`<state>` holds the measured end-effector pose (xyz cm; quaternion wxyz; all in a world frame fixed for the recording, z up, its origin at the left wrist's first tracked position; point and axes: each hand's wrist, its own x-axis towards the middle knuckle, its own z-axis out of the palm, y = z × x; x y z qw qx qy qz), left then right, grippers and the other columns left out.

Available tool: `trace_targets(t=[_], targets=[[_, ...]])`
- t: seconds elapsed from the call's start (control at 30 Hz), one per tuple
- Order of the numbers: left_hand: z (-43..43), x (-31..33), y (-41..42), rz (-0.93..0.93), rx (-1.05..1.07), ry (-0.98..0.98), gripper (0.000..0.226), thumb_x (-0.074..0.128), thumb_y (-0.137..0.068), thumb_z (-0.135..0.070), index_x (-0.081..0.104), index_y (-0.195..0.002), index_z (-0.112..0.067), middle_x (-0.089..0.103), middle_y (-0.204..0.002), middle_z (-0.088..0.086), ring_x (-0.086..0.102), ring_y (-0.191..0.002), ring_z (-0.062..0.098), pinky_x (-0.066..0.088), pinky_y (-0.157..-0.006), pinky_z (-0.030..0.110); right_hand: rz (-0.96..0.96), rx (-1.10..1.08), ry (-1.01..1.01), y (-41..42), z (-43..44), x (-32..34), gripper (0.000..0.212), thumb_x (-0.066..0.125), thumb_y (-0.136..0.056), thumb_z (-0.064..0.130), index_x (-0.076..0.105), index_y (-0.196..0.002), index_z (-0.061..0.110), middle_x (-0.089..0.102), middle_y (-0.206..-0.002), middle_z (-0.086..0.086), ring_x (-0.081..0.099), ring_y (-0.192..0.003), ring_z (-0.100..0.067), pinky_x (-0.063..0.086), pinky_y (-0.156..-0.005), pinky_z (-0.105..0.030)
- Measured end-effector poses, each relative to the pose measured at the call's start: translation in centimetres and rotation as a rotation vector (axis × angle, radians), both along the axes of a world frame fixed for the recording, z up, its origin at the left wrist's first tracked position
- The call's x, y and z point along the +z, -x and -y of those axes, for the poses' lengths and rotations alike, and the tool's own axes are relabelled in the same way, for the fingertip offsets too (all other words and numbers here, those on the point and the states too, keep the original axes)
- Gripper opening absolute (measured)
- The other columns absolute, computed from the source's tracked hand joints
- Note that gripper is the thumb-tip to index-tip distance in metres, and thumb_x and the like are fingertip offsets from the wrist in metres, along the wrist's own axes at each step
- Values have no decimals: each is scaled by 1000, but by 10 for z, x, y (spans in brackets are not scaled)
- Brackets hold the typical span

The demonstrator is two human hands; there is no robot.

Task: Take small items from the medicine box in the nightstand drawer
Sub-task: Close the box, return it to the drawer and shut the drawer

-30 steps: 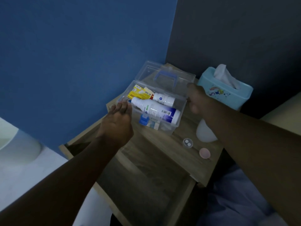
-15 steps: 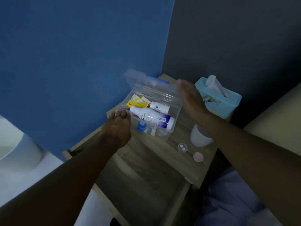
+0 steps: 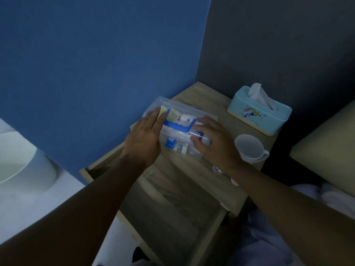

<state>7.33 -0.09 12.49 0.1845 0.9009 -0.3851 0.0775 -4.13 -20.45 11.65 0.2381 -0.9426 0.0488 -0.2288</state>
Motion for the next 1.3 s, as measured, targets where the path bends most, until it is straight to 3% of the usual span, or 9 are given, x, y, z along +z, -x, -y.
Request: trace_targets(t=[0.1,0.43,0.5,0.63,0.73,0.8,0.97,1.17,1.3], targets=[[3,-15,-6,-57,11,-147,87,47,-85,-1,-1,-157,-17,-4,-167,5,-3,-153,21,5,-122,37,-31,17,-27,4,-2,-7,42,65,-94,23,61,-133,8,59,-142,-9,48,-138,-19,46,-109,-46],[12,-25,-5,-210,51,-58,95,50,-81,6,-4,-156,-17,-9,-166,3,-9,-153,18,8,-121,31,17,28,101,7,-5,-12,39,65,-96,15,60,-131,1,59,-139,-16,50,-137,-26,40,-114,-51],[7,-24,-1,-261,18,39,93,53,-81,6,3,-157,-17,-5,-167,2,-4,-153,18,11,-124,34,8,23,115,7,-5,-9,38,65,-95,16,61,-130,1,60,-138,-16,51,-136,-27,41,-113,-50],[-7,-39,26,-243,112,272,79,60,-84,-2,25,-152,-22,21,-162,0,22,-148,16,29,-116,35,-7,24,103,6,-4,-7,38,67,-93,15,62,-128,0,61,-137,-16,53,-134,-27,43,-112,-50],[-8,-59,44,-303,130,289,65,63,-86,-12,36,-143,-26,41,-148,-1,42,-135,15,43,-106,33,-6,27,92,6,-3,-8,38,69,-92,15,62,-127,1,62,-136,-16,54,-133,-27,44,-111,-50],[-3,-66,45,-383,147,248,59,64,-88,-23,37,-141,-30,48,-142,-1,50,-128,17,43,-96,30,-9,26,94,5,-3,-8,38,68,-93,14,62,-128,1,62,-136,-16,53,-134,-27,45,-110,-51],[14,-64,38,-369,212,131,50,66,-88,-27,46,-134,-25,57,-132,3,58,-117,20,48,-89,31,5,21,107,5,-2,-12,37,67,-94,16,63,-128,3,62,-136,-15,54,-134,-25,45,-110,-49],[14,-53,22,-325,172,118,26,55,-95,-32,57,-119,-21,63,-113,2,61,-94,15,54,-79,33,23,29,74,6,-1,-11,36,68,-94,15,63,-127,2,63,-135,-14,53,-134,-24,44,-112,-47],[1,-52,19,-242,93,167,25,52,-96,-37,61,-113,-21,67,-104,1,64,-87,12,57,-76,36,21,32,32,8,-4,-8,36,69,-93,13,63,-127,2,62,-136,-14,53,-135,-24,41,-114,-46]])
